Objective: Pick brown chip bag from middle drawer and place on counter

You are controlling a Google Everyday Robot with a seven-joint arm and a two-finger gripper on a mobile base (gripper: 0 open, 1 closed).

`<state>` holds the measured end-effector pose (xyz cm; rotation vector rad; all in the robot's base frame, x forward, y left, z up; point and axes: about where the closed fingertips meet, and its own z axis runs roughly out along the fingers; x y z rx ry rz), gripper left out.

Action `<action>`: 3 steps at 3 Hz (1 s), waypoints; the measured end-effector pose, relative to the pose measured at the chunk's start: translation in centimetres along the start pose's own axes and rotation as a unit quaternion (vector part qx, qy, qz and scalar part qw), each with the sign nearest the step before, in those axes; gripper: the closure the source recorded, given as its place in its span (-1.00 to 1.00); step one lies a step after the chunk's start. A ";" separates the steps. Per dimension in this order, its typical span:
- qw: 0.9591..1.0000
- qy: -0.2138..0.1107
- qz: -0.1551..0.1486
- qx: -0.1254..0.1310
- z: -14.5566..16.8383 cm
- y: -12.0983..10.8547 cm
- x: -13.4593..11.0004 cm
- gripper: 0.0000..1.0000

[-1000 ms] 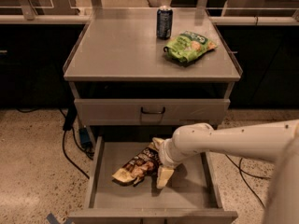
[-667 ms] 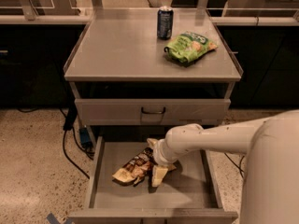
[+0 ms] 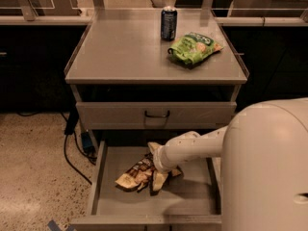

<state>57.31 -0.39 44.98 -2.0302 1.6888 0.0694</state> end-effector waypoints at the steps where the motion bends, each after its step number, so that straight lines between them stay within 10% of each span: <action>1: 1.000 0.000 0.008 0.021 0.9 -0.3 0.2 -1.00; 3: 0.999 -0.031 0.031 0.017 4.0 0.9 -0.2 -1.00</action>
Offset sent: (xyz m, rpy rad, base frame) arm 0.0084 0.0124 -0.0366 0.0727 -0.0474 -0.0597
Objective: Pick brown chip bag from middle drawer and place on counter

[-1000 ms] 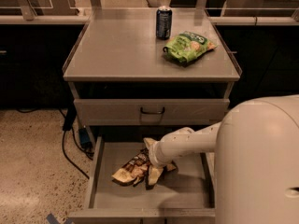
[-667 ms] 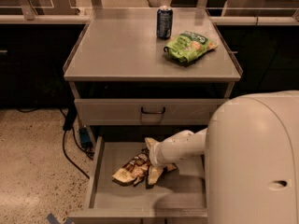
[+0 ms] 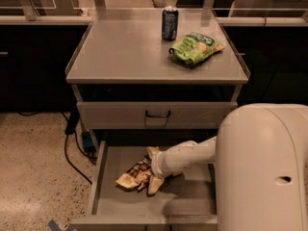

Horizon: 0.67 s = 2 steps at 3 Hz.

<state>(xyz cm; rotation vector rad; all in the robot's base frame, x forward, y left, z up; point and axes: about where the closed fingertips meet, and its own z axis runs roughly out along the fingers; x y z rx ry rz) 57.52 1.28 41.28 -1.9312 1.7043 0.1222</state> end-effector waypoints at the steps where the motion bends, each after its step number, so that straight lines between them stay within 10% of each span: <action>1: 1.000 0.000 0.003 -0.007 0.7 0.2 0.4 -1.00; 2: 1.000 0.000 0.003 -0.007 0.7 0.2 0.4 -0.45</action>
Offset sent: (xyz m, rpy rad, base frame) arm 0.0010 -0.0009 -0.0074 -0.0005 0.0129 0.0012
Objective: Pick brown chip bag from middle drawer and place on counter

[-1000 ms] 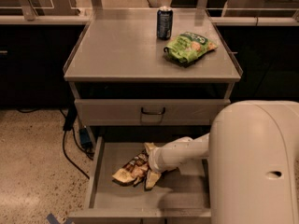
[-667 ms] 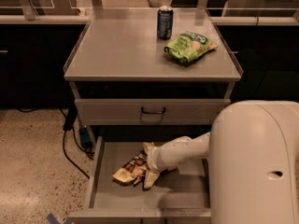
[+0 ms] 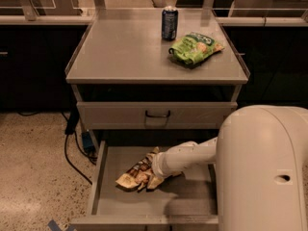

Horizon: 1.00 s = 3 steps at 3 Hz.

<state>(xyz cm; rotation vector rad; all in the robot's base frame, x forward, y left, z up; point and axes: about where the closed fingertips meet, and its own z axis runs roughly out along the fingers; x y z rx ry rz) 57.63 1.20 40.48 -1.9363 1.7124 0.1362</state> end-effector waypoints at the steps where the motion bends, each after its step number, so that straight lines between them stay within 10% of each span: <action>1: 1.000 0.000 0.000 0.000 0.0 0.0 0.0 0.02; 3: 1.000 0.000 0.000 0.000 0.0 0.0 0.0 0.99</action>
Offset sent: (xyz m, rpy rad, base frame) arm 0.0000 0.0000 0.0000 0.0000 0.0000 0.0000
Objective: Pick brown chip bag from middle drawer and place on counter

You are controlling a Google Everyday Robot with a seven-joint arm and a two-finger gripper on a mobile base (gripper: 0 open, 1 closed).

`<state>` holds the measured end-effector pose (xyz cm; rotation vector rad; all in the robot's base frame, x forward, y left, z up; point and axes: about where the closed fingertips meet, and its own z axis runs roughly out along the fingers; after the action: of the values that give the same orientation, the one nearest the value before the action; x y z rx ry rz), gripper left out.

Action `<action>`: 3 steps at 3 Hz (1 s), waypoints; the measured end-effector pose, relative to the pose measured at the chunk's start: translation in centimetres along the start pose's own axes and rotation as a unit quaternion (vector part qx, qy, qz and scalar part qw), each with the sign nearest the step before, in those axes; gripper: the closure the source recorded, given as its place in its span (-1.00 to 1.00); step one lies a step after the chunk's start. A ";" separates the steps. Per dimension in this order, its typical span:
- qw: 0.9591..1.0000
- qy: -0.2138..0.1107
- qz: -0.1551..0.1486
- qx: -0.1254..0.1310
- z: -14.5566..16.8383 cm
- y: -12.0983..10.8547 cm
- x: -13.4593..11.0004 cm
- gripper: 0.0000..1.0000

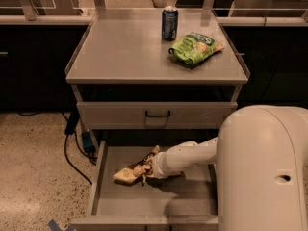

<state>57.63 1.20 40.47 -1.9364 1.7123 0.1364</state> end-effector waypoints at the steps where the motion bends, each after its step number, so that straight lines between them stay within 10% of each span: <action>1: 1.000 0.000 0.000 0.000 0.0 0.0 0.0 1.00; 3: 0.999 0.012 0.002 0.043 -7.0 0.3 -0.9 1.00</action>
Offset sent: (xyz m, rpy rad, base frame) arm -0.0238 -0.0162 0.0541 0.0017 -0.0575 -0.0330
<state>55.23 -1.22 46.70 -1.8782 1.7089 0.0407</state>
